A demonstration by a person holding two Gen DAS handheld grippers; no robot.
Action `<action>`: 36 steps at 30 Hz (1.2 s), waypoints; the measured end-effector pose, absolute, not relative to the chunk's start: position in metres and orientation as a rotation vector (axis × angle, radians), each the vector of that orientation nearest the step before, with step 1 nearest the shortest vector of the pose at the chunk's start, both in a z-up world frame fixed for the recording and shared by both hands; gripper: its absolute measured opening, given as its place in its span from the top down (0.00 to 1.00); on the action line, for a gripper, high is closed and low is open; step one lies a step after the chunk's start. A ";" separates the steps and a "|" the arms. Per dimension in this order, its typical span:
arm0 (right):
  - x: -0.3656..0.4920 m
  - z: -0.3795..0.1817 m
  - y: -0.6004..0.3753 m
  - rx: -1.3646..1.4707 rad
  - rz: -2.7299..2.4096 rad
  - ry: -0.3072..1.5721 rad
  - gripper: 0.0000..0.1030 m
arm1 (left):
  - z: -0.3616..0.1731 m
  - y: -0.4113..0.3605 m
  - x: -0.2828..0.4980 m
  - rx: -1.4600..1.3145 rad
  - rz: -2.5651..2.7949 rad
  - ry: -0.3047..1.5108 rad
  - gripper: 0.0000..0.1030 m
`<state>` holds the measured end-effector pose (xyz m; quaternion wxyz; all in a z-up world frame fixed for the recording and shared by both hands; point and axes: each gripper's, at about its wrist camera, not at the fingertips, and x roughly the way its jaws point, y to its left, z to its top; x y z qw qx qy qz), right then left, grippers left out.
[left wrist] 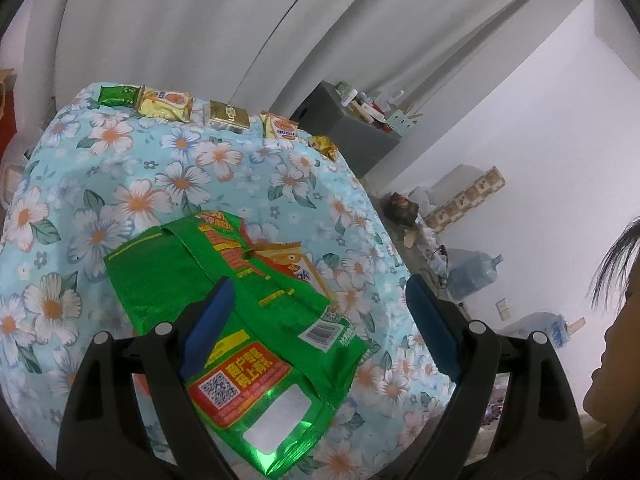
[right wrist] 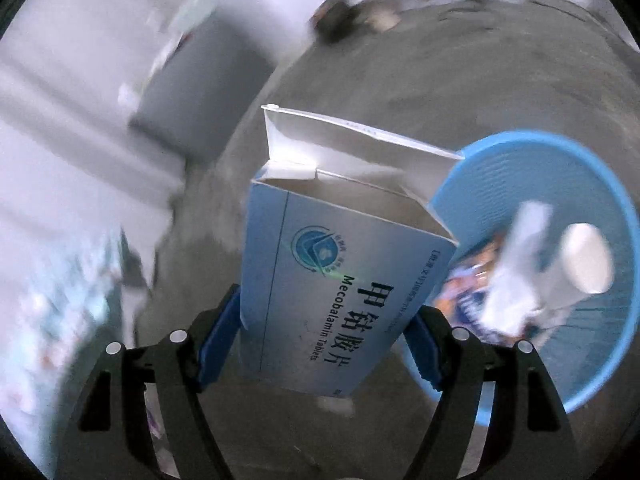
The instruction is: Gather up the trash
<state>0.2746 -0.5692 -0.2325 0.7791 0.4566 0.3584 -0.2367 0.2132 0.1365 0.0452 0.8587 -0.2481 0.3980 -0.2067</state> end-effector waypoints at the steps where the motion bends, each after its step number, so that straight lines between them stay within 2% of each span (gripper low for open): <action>1: 0.262 -0.233 -0.575 1.008 -0.554 0.765 0.28 | 0.045 0.138 0.212 -0.527 -0.434 0.833 0.20; 6: 0.206 -0.272 -0.633 1.237 -0.737 0.757 0.27 | 0.050 0.147 0.201 -0.540 -0.436 0.806 0.20; 9: 0.193 -0.290 -0.644 1.280 -0.827 0.797 0.27 | 0.057 0.151 0.193 -0.545 -0.441 0.784 0.20; 12: 0.194 -0.300 -0.641 1.342 -0.839 0.768 0.21 | 0.067 0.154 0.183 -0.534 -0.443 0.750 0.20; 15: 0.196 -0.298 -0.632 1.367 -0.789 0.756 0.16 | 0.075 0.157 0.169 -0.513 -0.444 0.713 0.20; 20: 0.200 -0.279 -0.622 1.302 -0.772 0.785 0.16 | 0.077 0.161 0.153 -0.501 -0.439 0.705 0.20; 26: 0.193 -0.212 -0.594 1.233 -0.627 0.719 0.16 | 0.077 0.164 0.135 -0.445 -0.385 0.682 0.20; 30: 0.196 -0.138 -0.557 1.044 -0.461 0.718 0.16 | 0.074 0.166 0.122 -0.400 -0.341 0.663 0.20; 36: 0.206 -0.025 -0.453 0.812 -0.119 0.694 0.16 | 0.060 0.166 0.104 -0.357 -0.278 0.652 0.20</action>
